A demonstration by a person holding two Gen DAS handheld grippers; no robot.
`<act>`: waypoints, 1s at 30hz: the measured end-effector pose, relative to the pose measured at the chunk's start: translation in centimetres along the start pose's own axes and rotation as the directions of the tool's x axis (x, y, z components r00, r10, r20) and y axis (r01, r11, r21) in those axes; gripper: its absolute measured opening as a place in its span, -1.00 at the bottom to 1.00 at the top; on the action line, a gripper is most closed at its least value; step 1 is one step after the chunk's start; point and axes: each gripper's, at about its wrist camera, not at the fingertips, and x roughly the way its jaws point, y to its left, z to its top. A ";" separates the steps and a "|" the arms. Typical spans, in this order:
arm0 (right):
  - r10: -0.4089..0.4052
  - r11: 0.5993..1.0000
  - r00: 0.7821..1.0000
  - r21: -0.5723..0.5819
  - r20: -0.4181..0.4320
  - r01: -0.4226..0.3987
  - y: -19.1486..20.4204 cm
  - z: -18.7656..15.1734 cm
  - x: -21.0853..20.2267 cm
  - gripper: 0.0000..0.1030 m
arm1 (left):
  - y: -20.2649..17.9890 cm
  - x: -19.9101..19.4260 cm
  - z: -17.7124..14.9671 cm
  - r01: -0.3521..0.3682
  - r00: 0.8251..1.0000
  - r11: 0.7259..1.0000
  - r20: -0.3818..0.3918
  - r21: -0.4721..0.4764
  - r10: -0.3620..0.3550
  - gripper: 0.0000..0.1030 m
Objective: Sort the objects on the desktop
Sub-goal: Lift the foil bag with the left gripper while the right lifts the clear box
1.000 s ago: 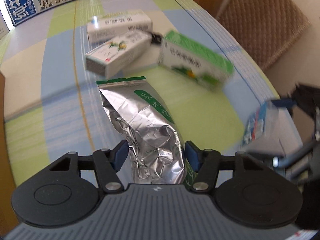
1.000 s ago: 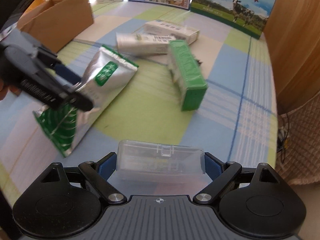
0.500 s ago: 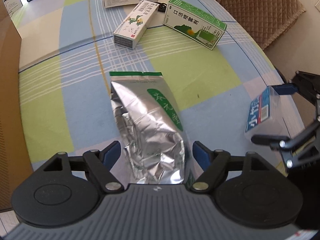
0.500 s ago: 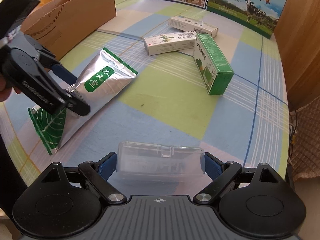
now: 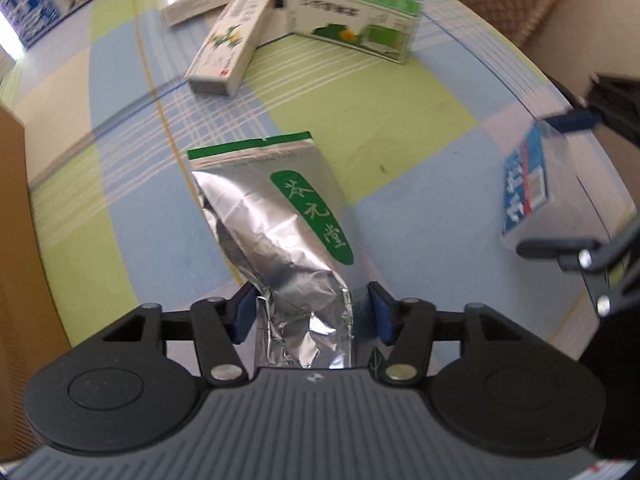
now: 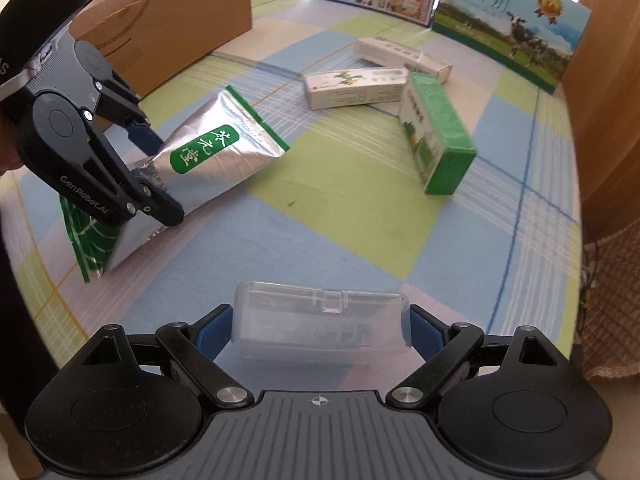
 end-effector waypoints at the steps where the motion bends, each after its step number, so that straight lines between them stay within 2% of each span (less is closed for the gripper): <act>1: 0.007 1.000 1.000 -0.006 -0.005 -0.007 0.1 -0.1 0.0 0.71 | -0.1 0.0 -0.2 0.004 1.000 1.000 -0.004 0.017 -0.004 -0.01; 6: 0.026 1.000 1.000 -0.001 -0.016 -0.026 0.3 -0.4 0.4 0.71 | -0.3 -0.3 -0.9 0.009 1.000 0.999 0.008 0.036 -0.009 -0.01; 11: 0.010 1.000 1.000 -0.011 -0.017 -0.010 0.3 -0.4 0.6 0.72 | -0.4 -0.1 -1.0 0.000 1.000 0.999 0.015 0.038 -0.001 0.08; 19: 0.007 1.000 1.000 -0.002 -0.020 -0.007 0.5 0.4 0.6 0.72 | 0.4 0.6 -0.9 0.022 1.000 1.000 0.018 -0.013 -0.022 0.25; 21: 0.003 1.000 1.000 0.013 -0.028 -0.003 0.6 0.4 0.6 0.66 | 0.5 0.7 -0.9 0.026 0.999 1.000 0.019 -0.016 -0.026 0.25; 24: -0.007 0.999 1.000 0.042 -0.025 0.008 0.5 0.4 0.5 0.61 | 0.6 0.6 -1.0 0.032 0.999 0.999 0.024 -0.022 -0.032 0.18; 26: -0.022 0.998 1.000 0.050 -0.009 0.022 0.5 0.4 0.0 0.61 | 0.9 0.2 -1.1 0.046 0.998 0.998 0.035 -0.038 -0.045 -0.02; 30: -0.034 0.998 0.999 0.054 0.021 0.033 0.6 0.5 -1.3 0.61 | 0.9 -0.7 -1.5 0.047 0.998 0.998 0.047 -0.050 -0.044 -0.10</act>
